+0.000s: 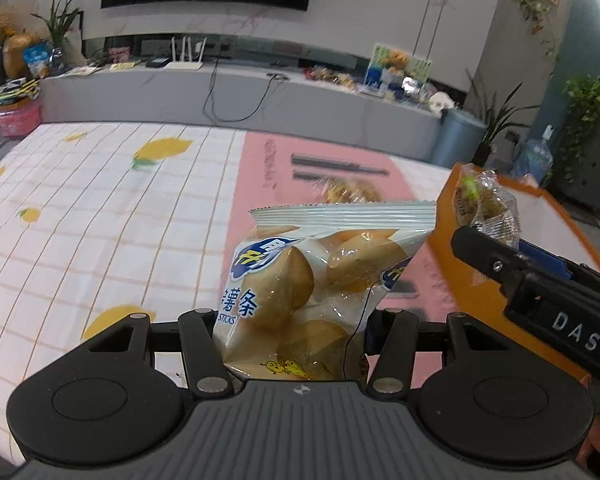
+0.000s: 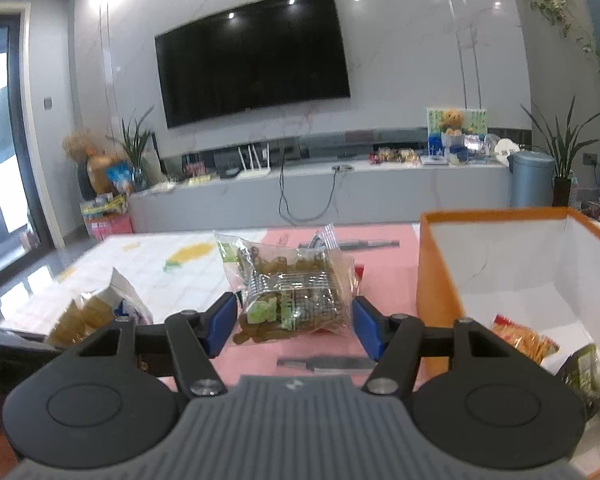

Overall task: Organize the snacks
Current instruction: 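Drop pastry pack into orange box with right tool while left tool lifts potato bag, then lower the potato stick bag into the orange box and open the left tool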

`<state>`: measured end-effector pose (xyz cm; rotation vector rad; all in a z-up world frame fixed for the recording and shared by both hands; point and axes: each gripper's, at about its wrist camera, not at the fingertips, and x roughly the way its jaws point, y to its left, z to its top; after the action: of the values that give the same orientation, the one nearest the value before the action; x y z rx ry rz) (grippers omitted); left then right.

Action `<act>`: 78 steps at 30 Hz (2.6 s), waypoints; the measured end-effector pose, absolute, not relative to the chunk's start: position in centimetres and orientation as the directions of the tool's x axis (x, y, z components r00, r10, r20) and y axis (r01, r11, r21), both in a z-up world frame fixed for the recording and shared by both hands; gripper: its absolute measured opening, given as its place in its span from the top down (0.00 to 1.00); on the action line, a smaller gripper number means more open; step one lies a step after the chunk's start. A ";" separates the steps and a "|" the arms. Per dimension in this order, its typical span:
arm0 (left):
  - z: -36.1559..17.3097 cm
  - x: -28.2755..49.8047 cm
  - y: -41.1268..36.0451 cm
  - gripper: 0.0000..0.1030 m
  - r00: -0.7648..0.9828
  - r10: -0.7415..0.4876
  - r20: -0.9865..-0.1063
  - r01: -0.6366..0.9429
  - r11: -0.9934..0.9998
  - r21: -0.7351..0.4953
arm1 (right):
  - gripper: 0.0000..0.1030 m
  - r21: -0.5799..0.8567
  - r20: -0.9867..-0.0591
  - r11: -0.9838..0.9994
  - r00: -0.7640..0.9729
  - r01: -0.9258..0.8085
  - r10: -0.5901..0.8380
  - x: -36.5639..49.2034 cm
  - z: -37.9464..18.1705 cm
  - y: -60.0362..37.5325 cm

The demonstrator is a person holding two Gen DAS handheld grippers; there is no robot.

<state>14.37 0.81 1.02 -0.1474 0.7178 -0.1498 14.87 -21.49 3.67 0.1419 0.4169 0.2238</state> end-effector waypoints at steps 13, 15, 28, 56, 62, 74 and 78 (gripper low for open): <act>3.6 15.5 -2.2 0.41 0.767 -0.290 -0.572 0.186 0.954 -0.235 | 0.40 0.301 -0.425 0.954 0.896 0.006 0.129 15.0 8.6 -32.4; 3.6 15.8 -2.8 0.41 0.764 -0.302 -0.570 0.197 0.951 -0.239 | 0.40 0.274 -0.463 0.960 0.882 0.051 0.086 15.8 8.3 -34.1; 2.1 16.9 -4.9 0.41 0.738 -0.332 -0.588 0.253 0.943 -0.215 | 0.40 0.083 -0.667 0.980 0.741 0.183 -0.082 21.8 4.0 -36.7; 6.8 15.0 -11.4 0.41 0.710 -0.399 -0.581 0.319 0.917 -0.240 | 0.03 0.084 -0.566 0.969 0.812 0.231 -0.145 16.4 8.1 -38.1; 7.7 15.7 -15.1 0.41 0.697 -0.424 -0.578 0.361 0.904 -0.229 | 0.03 0.127 -0.570 0.958 0.810 0.255 -0.140 15.7 7.4 -39.2; 5.4 19.6 -20.1 0.40 0.686 -0.334 -0.646 0.303 0.939 -0.163 | 0.03 0.184 -0.556 0.929 0.814 0.321 -0.171 14.7 7.5 -41.6; 4.0 21.6 -20.5 0.40 0.673 -0.290 -0.681 0.255 0.955 -0.154 | 0.03 0.217 -0.547 0.916 0.819 0.338 -0.172 14.5 7.5 -42.4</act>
<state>21.62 -20.53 3.97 -0.0471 0.7745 -0.3068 14.47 -42.44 7.54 0.3140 0.5476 -0.2763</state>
